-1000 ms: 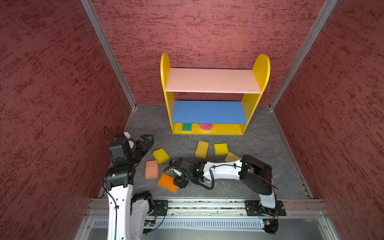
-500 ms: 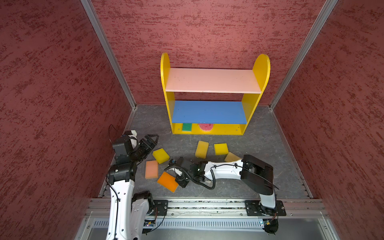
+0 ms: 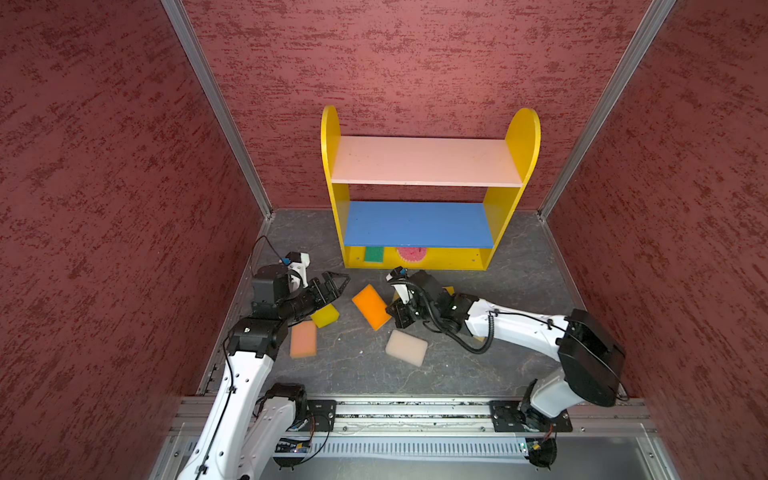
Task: Place and organize the cleaning sponges onto the shelf
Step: 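Grasp the orange sponge with the right gripper and lift it toward the shelf, then hold the orange sponge upright with the right gripper while the left gripper grips it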
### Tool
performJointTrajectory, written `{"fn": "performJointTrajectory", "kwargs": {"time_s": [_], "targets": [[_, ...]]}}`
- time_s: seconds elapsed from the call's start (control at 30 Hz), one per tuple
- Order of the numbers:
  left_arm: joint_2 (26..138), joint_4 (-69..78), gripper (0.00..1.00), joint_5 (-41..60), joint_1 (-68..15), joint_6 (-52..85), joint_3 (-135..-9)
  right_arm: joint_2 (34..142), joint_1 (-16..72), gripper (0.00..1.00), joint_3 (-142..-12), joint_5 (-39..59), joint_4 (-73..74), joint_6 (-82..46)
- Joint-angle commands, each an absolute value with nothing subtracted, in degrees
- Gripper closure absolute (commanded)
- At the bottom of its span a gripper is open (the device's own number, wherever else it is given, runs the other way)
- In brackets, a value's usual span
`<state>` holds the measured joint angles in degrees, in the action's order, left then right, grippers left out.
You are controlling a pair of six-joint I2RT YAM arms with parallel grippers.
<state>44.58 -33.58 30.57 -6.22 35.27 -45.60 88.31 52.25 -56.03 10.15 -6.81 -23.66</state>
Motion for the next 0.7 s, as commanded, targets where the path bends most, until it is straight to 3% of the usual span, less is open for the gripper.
{"fn": "performJointTrajectory", "kwargs": {"time_s": [0.0, 0.23, 0.67], "targets": [[46.21, -29.03, 0.02, 30.18, -11.24, 35.06, -44.17, 84.01, 50.87, 1.00, -54.47, 7.04, -6.87, -25.20], [47.64, -22.00, 0.00, 24.70, -21.26, 38.06, -41.22, 77.98, 48.48, 1.00, -52.56, 6.07, -3.79, -27.97], [52.61, -7.33, 0.00, 22.94, -30.34, 42.67, -39.40, 76.45, 45.70, 1.00, -52.35, 16.52, 3.46, -33.57]]}}
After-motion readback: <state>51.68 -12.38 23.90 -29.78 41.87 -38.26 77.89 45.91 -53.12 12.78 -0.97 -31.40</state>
